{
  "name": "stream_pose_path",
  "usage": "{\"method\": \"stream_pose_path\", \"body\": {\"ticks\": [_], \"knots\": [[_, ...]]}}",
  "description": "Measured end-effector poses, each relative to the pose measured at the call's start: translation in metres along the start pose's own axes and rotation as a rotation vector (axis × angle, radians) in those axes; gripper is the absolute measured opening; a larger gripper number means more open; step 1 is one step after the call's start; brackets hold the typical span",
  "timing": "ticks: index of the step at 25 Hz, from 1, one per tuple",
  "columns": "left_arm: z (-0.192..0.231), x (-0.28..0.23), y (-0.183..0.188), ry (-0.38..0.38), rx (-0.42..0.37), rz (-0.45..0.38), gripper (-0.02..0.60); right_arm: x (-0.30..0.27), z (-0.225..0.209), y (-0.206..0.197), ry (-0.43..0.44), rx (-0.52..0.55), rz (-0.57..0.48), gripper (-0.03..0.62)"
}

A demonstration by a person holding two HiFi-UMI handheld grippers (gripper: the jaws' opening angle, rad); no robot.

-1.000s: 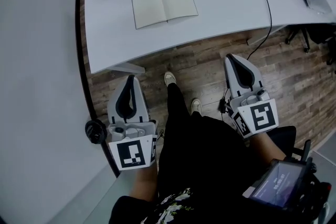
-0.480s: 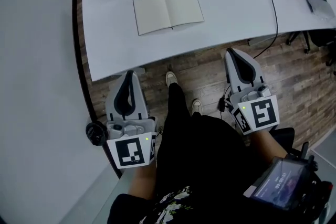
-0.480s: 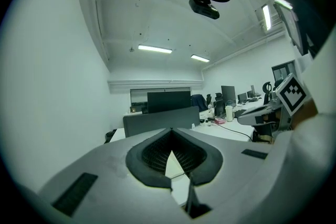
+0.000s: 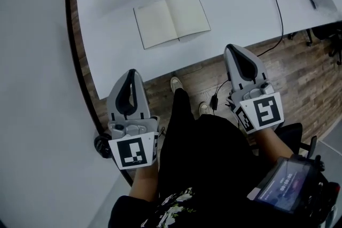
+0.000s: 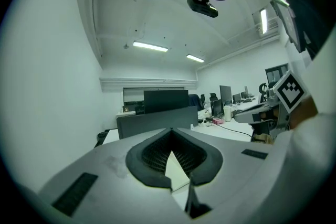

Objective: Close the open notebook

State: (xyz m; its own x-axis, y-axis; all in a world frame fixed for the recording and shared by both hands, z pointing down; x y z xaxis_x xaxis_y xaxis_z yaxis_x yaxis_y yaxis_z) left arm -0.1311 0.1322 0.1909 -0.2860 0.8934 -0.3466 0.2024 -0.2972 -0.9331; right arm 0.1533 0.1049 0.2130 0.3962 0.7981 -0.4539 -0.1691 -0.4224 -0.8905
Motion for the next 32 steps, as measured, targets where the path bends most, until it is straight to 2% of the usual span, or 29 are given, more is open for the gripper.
{"method": "stream_pose_path", "body": {"ticks": [5, 9, 14, 18, 22, 26, 32], "knots": [[0.018, -0.022, 0.010, -0.042, 0.003, -0.009, 0.006, -0.013, 0.004, 0.024, -0.038, -0.002, -0.007, 0.064], [0.045, -0.039, 0.002, -0.080, 0.027, -0.010, 0.006, -0.036, 0.020, 0.033, -0.073, 0.005, -0.029, 0.064], [0.073, -0.059, 0.000, -0.122, 0.017, -0.026, 0.006, -0.060, 0.032, 0.043, -0.104, 0.011, -0.042, 0.064], [0.082, -0.075, -0.002, -0.155, -0.002, -0.019, 0.006, -0.069, 0.037, 0.049, -0.146, 0.033, -0.050, 0.064], [0.082, -0.084, -0.006, -0.176, 0.011, -0.020, 0.006, -0.071, 0.035, 0.047, -0.169, 0.023, -0.042, 0.064], [0.083, -0.091, -0.005, -0.187, 0.007, -0.010, 0.006, -0.079, 0.030, 0.048, -0.174, 0.015, -0.037, 0.064], [0.084, -0.101, -0.004, -0.157, 0.021, 0.027, 0.006, -0.100, 0.019, 0.053, -0.133, 0.010, -0.029, 0.064]]}}
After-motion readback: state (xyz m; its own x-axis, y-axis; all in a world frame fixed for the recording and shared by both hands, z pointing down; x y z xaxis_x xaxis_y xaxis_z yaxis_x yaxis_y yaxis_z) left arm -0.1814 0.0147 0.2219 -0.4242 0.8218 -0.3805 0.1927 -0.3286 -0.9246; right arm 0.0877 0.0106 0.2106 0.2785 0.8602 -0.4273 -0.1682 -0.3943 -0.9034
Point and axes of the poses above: the fingertips, and each gripper's own axes: x backward along the fingers, z to its left, y out of its top, the point moved 10 cm from there along x, backward along the fingers, and after that the axes turned 14 degrees about z, right-handed, at the moved point
